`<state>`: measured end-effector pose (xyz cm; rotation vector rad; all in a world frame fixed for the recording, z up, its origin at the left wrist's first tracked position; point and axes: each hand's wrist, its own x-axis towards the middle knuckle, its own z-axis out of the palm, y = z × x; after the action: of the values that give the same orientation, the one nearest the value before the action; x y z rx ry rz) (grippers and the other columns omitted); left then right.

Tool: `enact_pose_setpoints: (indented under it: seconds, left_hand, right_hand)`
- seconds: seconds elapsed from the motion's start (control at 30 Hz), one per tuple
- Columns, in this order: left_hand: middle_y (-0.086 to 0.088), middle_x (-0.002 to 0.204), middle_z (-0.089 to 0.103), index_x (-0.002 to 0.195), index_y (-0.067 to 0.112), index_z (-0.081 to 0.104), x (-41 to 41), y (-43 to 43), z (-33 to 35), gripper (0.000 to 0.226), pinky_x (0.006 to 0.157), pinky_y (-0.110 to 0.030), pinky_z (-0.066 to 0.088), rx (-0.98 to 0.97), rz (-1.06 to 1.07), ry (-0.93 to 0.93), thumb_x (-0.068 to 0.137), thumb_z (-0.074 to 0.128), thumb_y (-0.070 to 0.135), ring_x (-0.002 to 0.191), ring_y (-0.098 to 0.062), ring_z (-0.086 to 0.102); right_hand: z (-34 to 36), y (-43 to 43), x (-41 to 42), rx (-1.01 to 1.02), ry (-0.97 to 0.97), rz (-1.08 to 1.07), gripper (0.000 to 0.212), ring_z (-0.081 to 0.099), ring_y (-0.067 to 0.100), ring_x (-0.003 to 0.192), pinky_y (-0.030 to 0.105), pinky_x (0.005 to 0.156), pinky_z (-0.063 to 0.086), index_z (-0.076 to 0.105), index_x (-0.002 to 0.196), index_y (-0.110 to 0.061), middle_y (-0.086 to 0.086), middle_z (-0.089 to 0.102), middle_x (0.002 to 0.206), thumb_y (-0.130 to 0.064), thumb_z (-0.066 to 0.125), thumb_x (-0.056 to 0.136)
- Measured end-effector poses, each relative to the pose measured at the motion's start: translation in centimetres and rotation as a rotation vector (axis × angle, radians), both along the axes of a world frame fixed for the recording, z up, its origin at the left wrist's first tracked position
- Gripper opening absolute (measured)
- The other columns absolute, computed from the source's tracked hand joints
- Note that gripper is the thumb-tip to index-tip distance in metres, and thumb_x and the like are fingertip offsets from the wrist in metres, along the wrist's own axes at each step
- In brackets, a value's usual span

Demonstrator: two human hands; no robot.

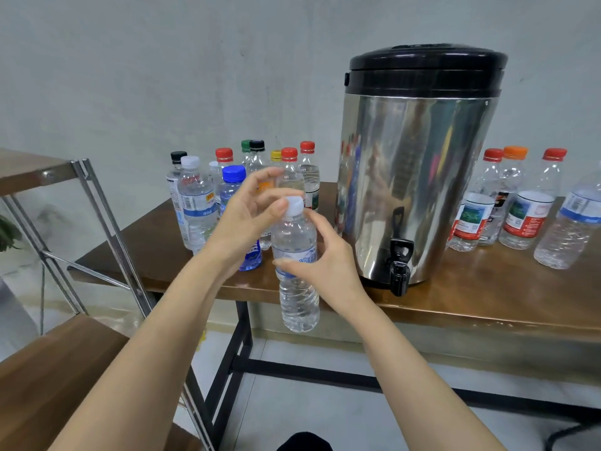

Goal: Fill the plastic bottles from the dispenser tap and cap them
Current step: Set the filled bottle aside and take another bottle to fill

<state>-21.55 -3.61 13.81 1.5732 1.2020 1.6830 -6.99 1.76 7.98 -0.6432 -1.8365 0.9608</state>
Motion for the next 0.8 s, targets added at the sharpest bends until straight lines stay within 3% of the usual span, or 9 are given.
enact_pose_setpoints:
  seconds: [0.07,0.17,0.23,0.3,0.4,0.47,0.63,0.73,0.8]
  left_hand:
    - [0.002,0.117,0.071,0.135,0.022,0.043,-0.1,0.2,-0.6,0.046,0.089,-0.020,0.049,0.141,0.176,0.029,0.092,0.059,0.027,0.112,-0.010,0.064]
    - [0.006,0.120,0.064,0.133,0.018,0.045,-0.6,1.0,-3.6,0.033,0.090,-0.015,0.044,0.314,0.573,-0.043,0.101,0.053,0.019,0.110,-0.002,0.059]
    - [0.010,0.124,0.055,0.135,0.016,0.044,-1.7,2.2,-6.6,0.031,0.097,-0.020,0.044,0.271,0.751,-0.134,0.104,0.048,0.020,0.116,-0.004,0.053]
    - [0.007,0.132,0.049,0.138,0.017,0.042,-3.3,3.5,-9.8,0.038,0.107,-0.037,0.040,0.165,0.880,-0.128,0.103,0.045,0.032,0.126,-0.007,0.043]
    - [-0.007,0.140,0.045,0.142,0.014,0.039,-5.0,5.4,-13.0,0.055,0.110,-0.048,0.035,0.063,0.974,-0.024,0.097,0.037,0.045,0.129,-0.010,0.032]
    - [-0.011,0.143,0.044,0.143,0.010,0.038,-5.4,6.5,-14.1,0.058,0.111,-0.049,0.033,0.021,1.001,0.020,0.096,0.035,0.044,0.134,-0.021,0.032]
    - [-0.013,0.151,0.039,0.145,0.008,0.037,-5.5,8.0,-15.3,0.051,0.114,-0.045,0.025,-0.003,1.053,0.139,0.100,0.039,0.032,0.141,-0.026,0.029]
    - [-0.010,0.152,0.039,0.145,0.011,0.037,-5.4,8.4,-15.8,0.050,0.111,-0.050,0.028,-0.027,1.089,0.170,0.099,0.037,0.033,0.140,-0.026,0.031]
    - [-0.008,0.153,0.039,0.144,0.012,0.036,-5.3,8.4,-16.0,0.052,0.111,-0.051,0.029,-0.034,1.097,0.202,0.098,0.035,0.037,0.140,-0.026,0.033]
  right_hand:
    - [0.9,0.8,-0.8,0.014,0.027,0.000,0.079,0.056,-0.012,0.111,0.010,0.092,0.044,0.051,0.133,-0.033,-0.022,0.061,0.120,-0.017,0.090,0.067]
    - [1.5,2.3,-2.6,0.053,0.079,-0.068,0.082,0.055,-0.004,0.118,0.024,0.100,0.047,0.048,0.138,-0.031,-0.016,0.060,0.129,-0.024,0.089,0.067]
    - [1.2,3.3,-4.0,0.076,0.077,-0.120,0.084,0.055,0.002,0.121,0.034,0.103,0.049,0.047,0.139,-0.032,-0.015,0.059,0.132,-0.028,0.089,0.067]
    - [0.5,4.1,-5.2,0.087,0.068,-0.169,0.085,0.055,0.005,0.121,0.039,0.102,0.049,0.046,0.140,-0.033,-0.014,0.059,0.133,-0.030,0.089,0.066]
    - [-0.4,5.1,-6.4,0.065,0.070,-0.211,0.090,0.051,0.005,0.127,0.042,0.105,0.046,0.040,0.143,-0.035,-0.015,0.053,0.140,-0.034,0.088,0.068]
    - [-0.9,5.4,-6.8,0.050,0.067,-0.199,0.093,0.044,0.005,0.134,0.041,0.110,0.042,0.034,0.148,-0.035,-0.014,0.046,0.148,-0.034,0.087,0.071]
    - [-4.8,4.9,-5.2,0.005,-0.099,-0.123,0.106,0.032,-0.005,0.137,0.010,0.110,0.029,0.009,0.149,-0.051,-0.021,0.030,0.151,-0.026,0.082,0.078]
    - [-8.0,5.4,-4.2,-0.028,-0.222,-0.168,0.097,0.048,-0.001,0.125,0.030,0.106,0.045,0.020,0.147,-0.053,-0.024,0.042,0.143,-0.030,0.083,0.077]
    - [-8.7,6.0,-4.4,-0.033,-0.274,-0.179,0.087,0.053,0.000,0.120,0.034,0.102,0.048,0.028,0.146,-0.047,-0.025,0.047,0.139,-0.034,0.081,0.078]
